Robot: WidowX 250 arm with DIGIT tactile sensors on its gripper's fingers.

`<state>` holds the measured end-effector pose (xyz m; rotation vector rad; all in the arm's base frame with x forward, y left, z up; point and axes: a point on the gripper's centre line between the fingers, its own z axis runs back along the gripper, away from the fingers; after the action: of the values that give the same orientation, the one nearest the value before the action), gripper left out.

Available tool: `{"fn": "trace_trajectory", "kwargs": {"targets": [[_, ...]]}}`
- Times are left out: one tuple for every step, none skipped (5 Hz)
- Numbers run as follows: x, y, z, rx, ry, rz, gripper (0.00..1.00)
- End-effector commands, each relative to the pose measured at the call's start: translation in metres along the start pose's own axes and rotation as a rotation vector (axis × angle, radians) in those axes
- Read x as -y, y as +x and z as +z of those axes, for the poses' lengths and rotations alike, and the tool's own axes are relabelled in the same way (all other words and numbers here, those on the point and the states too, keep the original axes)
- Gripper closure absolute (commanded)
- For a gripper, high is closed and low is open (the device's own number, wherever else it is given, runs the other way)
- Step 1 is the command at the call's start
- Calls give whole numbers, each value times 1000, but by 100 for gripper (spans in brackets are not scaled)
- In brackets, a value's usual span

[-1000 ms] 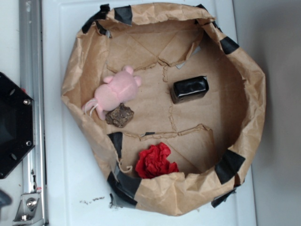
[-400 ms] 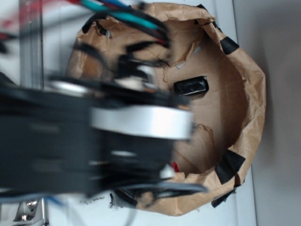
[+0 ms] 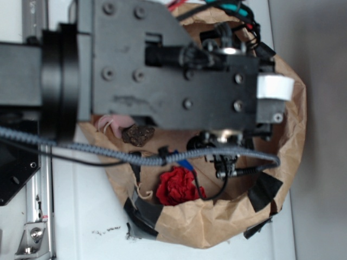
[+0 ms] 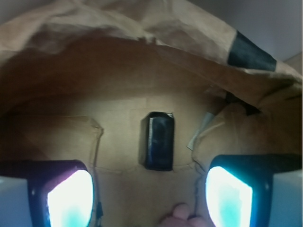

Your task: Grab the black box.

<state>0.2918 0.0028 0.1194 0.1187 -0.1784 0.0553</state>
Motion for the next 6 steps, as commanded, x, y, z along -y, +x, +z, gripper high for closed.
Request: {"fn": "trace_trajectory", "kwargs": {"targets": [[-3,10,15,63,-2,10,0],[-5,11,-31,77,43,-6,0],[-4,12,-52,73,46,-15,0],[-1,13,-78,52,44,-41,0],[2,27,-107,60,81,-20,11],[1,38,-109,60,68,26,100]]}}
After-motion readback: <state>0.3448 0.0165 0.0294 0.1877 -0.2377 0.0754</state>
